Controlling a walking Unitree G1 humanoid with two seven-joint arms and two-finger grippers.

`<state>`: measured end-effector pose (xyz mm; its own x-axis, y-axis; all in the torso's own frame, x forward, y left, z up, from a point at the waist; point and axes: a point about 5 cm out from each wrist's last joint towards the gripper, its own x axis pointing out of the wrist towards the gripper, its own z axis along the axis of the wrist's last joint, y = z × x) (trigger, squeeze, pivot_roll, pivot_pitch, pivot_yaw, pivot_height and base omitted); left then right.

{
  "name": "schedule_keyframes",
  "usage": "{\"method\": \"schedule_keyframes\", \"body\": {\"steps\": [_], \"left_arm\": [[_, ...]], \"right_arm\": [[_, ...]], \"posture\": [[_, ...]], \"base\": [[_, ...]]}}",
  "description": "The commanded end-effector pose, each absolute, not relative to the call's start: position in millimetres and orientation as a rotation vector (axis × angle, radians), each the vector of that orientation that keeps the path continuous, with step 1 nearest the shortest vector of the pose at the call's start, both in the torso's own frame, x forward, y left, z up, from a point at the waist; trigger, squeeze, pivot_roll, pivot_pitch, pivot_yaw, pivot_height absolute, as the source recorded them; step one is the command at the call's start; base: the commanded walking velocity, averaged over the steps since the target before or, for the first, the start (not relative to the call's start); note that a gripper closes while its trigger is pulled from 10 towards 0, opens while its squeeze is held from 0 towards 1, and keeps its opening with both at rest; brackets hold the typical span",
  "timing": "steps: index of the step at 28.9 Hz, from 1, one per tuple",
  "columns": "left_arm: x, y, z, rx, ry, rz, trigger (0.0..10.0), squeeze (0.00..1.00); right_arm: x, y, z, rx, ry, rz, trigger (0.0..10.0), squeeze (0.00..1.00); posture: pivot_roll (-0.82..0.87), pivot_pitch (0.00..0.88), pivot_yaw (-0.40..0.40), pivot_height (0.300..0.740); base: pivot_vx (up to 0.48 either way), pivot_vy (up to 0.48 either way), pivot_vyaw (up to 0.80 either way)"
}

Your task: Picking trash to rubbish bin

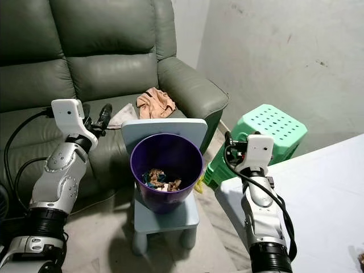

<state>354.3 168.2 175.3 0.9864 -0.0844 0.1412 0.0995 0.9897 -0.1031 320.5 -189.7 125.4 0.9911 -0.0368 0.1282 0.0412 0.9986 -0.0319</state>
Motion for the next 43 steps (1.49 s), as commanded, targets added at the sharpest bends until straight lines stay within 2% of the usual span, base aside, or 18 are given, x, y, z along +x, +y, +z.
{"method": "schedule_keyframes", "body": {"steps": [1, 10, 18, 43], "left_arm": [[355.1, 164.4, 175.5, -0.099, -0.147, -0.121, 10.0, 0.0], [356.0, 167.7, 171.9, -0.129, -0.125, -0.109, 10.0, 0.0], [357.0, 167.0, 164.3, -0.123, -0.068, -0.078, 10.0, 0.0], [349.2, 157.4, 163.2, -0.081, -0.081, -0.142, 10.0, 0.0]], "right_arm": [[320.9, -189.0, 129.9, -0.045, -0.13, -0.033, 10.0, 0.0], [317.9, -189.0, 128.2, -0.057, -0.123, -0.029, 10.0, 0.0], [314.3, -189.5, 125.9, -0.063, -0.105, -0.025, 10.0, 0.0], [304.2, -187.2, 119.1, -0.056, -0.073, -0.026, 10.0, 0.0]], "posture": [[-0.04, 0.0, -0.073, 0.74], [-0.04, 0.0, -0.08, 0.74], [-0.04, 0.0, -0.085, 0.74], [-0.03, 0.0, -0.08, 0.74]], "base": [[0.0, 0.0, -0.78], [0.0, 0.263, -0.78], [0.0, 0.0, -0.78], [0.0, 0.0, -0.78]]}}
